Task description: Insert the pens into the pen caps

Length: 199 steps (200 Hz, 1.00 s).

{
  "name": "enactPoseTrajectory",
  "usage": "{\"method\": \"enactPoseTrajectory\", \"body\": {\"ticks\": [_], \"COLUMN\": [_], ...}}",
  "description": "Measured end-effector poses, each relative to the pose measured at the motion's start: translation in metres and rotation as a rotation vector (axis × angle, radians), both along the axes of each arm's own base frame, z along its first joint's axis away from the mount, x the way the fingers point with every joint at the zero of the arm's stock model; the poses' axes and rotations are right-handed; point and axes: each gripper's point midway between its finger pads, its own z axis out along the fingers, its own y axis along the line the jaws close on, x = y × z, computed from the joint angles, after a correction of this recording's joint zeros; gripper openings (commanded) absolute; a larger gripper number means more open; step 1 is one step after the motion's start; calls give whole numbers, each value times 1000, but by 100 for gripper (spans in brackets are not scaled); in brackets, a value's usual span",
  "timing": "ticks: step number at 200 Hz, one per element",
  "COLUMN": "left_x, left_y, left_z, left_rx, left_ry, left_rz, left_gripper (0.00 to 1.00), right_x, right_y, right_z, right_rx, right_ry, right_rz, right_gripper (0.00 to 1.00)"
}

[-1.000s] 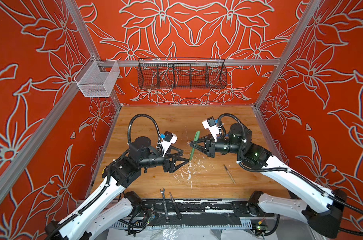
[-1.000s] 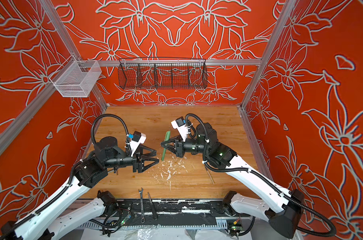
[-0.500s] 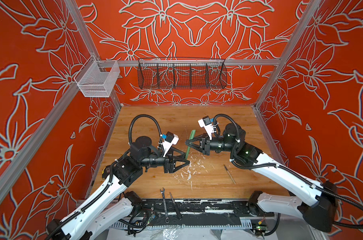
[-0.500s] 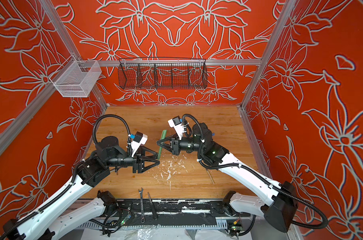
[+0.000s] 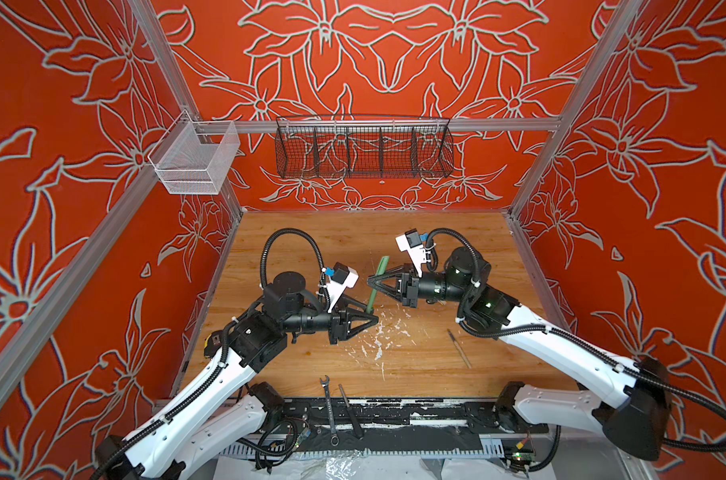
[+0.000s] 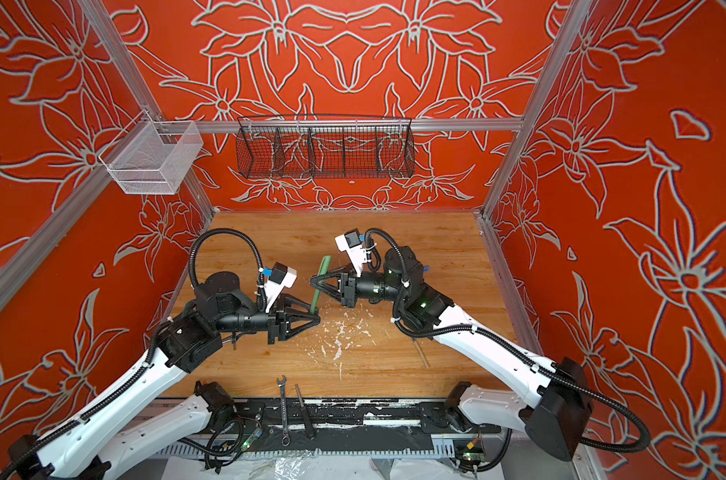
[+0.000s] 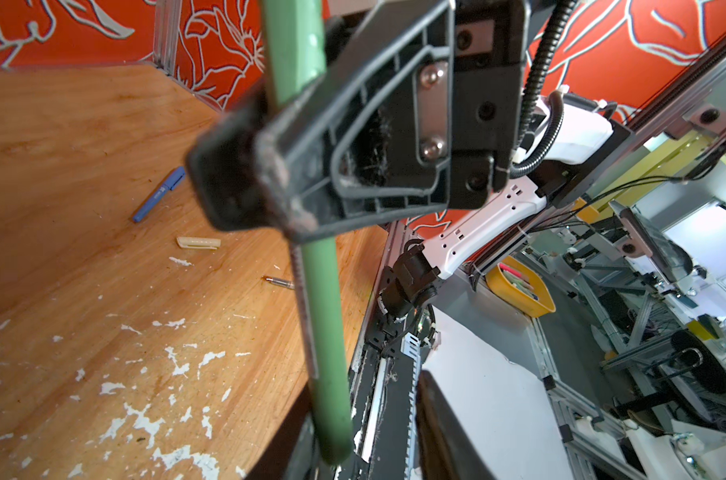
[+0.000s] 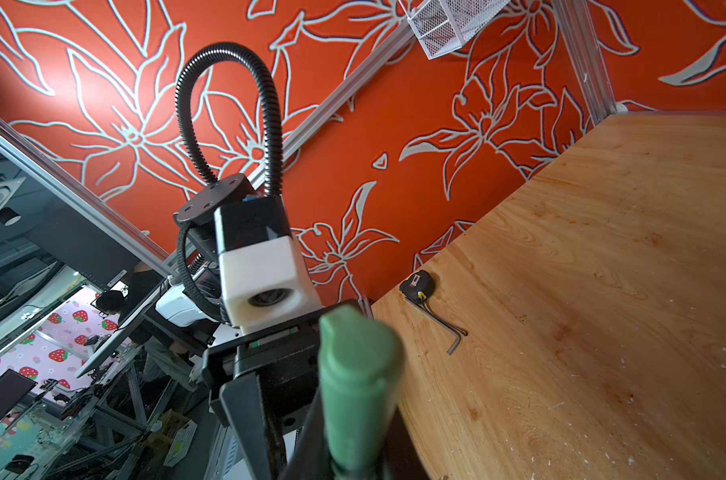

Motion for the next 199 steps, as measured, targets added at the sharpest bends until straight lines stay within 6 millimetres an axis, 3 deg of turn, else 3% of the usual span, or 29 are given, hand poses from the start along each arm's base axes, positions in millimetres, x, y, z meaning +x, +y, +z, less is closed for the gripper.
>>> {"method": "enactPoseTrajectory", "body": {"ticks": [94,140,156,181,199], "left_x": [5,8,9,10,10], "left_y": [-2,-1,0,0,0], "left_z": [-5,-7,-7,-8,-8], "left_rx": [14,25,27,28,28], "left_ry": [9,0,-2,-3,-3], "left_rz": [8,25,30,35,36], "left_gripper": [33,17,16,17,29], "right_x": [0,-1,-2,-2,-2], "right_y": [0,-2,-2,-3,-3], "right_z": [-4,-5,-5,-4,-5], "right_rx": [-13,-16,-14,-15,-17], "right_ry": [5,5,4,3,5], "right_rz": [-4,-3,-2,-3,-3], "right_gripper": [0,0,0,0,0]}}
